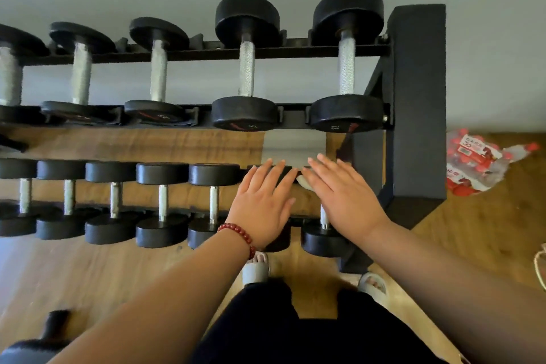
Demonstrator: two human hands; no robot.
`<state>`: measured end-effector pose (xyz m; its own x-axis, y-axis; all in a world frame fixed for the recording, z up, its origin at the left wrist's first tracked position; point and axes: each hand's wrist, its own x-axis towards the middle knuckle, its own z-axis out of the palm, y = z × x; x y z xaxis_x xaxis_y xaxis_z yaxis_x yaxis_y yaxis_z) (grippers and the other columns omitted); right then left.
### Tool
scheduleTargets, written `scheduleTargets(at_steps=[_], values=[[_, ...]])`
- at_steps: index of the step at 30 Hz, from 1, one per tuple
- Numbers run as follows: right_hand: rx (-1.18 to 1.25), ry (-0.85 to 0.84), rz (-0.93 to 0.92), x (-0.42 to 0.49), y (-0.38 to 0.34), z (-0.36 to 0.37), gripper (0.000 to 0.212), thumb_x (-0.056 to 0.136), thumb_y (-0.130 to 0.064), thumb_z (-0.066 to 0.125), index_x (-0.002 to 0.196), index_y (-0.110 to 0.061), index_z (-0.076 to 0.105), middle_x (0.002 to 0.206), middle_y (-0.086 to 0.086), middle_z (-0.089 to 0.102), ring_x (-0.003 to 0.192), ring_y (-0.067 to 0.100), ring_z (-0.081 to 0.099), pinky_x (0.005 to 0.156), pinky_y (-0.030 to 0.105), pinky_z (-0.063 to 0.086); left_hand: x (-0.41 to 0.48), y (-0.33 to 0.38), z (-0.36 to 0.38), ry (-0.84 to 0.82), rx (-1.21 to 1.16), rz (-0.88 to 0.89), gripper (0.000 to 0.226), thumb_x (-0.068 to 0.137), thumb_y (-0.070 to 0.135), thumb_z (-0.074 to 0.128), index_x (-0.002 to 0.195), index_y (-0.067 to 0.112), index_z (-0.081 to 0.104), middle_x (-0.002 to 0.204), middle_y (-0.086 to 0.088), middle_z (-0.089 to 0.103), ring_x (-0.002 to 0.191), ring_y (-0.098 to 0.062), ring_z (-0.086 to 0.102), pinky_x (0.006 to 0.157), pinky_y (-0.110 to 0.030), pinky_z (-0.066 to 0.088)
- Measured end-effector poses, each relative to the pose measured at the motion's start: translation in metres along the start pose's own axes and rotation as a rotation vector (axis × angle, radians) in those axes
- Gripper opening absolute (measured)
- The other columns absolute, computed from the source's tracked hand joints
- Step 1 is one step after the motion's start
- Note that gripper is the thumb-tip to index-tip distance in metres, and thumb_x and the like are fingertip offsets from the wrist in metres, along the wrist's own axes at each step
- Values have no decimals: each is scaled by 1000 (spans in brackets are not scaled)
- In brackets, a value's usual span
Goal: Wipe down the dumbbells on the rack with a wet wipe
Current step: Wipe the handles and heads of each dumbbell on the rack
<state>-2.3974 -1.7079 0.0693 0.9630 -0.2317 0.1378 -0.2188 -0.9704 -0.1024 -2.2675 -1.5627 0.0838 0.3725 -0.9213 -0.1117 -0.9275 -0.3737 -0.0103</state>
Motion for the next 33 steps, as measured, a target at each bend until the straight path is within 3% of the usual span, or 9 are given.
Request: scheduleTargets(at_steps=[9,16,20,26,33], values=[[-59,-19,303,4,-35,47,76,60,2,79,132,-9,58,138,11,56,132,30,49,107,46,29,23,-64,36,-57,-14,219,57,94,43,28,141,14,43,140,-10,52,130,-31,48,109,-46,36],[-50,-28,333,-5,-26,97,79,59,4,80,133,-7,57,138,13,55,132,32,48,106,48,32,46,-47,84,-105,-48,251,62,96,44,21,153,18,25,157,-7,29,146,-26,23,119,-43,15],[-32,-4,348,-11,-12,145,79,58,7,80,132,-6,57,138,14,56,132,33,48,104,52,40,60,-31,132,-103,-49,262,61,97,42,21,153,18,25,158,-7,27,147,-27,20,119,-42,12],[-65,59,358,-29,14,225,80,58,7,79,134,-4,56,138,16,56,131,35,49,107,50,34,81,-13,213,-36,-25,242,57,96,40,25,143,15,44,145,-9,48,136,-29,42,113,-44,27],[-59,136,406,-47,44,295,76,63,1,81,134,-10,56,138,13,54,133,32,46,108,45,34,113,-4,284,35,-15,267,57,96,40,26,144,13,41,149,-12,42,137,-31,40,113,-43,23]])
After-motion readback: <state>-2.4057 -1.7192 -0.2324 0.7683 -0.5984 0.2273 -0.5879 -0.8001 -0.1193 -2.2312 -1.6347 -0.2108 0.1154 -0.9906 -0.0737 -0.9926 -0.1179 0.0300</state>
